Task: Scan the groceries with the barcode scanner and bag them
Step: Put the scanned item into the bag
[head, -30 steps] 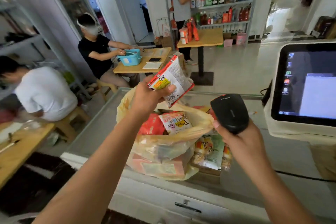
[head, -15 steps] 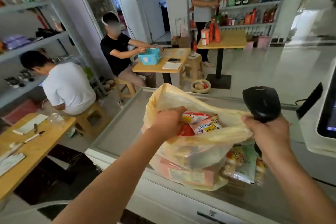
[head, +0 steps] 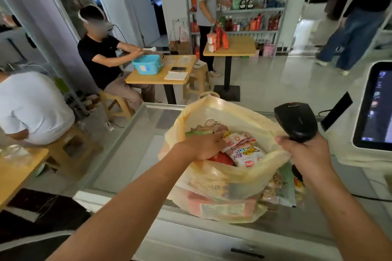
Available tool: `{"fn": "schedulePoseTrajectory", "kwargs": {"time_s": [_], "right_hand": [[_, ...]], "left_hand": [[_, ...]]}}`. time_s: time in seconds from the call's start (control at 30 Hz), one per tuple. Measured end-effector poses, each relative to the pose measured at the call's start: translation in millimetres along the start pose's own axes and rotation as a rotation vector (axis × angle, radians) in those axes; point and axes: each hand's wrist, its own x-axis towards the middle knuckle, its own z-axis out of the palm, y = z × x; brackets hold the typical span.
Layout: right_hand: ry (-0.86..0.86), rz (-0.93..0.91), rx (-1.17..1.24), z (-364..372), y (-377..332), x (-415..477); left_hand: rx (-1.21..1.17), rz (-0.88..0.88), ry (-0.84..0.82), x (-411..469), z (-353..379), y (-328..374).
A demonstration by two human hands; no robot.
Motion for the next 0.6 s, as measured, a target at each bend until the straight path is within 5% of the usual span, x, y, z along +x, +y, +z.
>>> {"fn": "schedulePoseTrajectory", "kwargs": {"time_s": [0.13, 0.23, 0.4, 0.47, 0.6], "right_hand": [[0.020, -0.003, -0.007, 1, 0, -3], [0.014, 0.011, -0.028, -3, 3, 1], [-0.044, 0.040, -0.065, -5, 5, 2], [-0.072, 0.041, -0.053, -8, 5, 1], [-0.090, 0.060, -0.013, -20, 7, 4]], "left_hand": [[0.185, 0.038, -0.056, -6, -11, -23], [0.373, -0.150, -0.187, -27, -14, -41], [0.328, -0.161, -0.288, -60, -31, -30], [0.233, -0.028, -0.199, -65, -34, -10], [0.094, 0.214, 0.329, -60, -28, 41]]}}
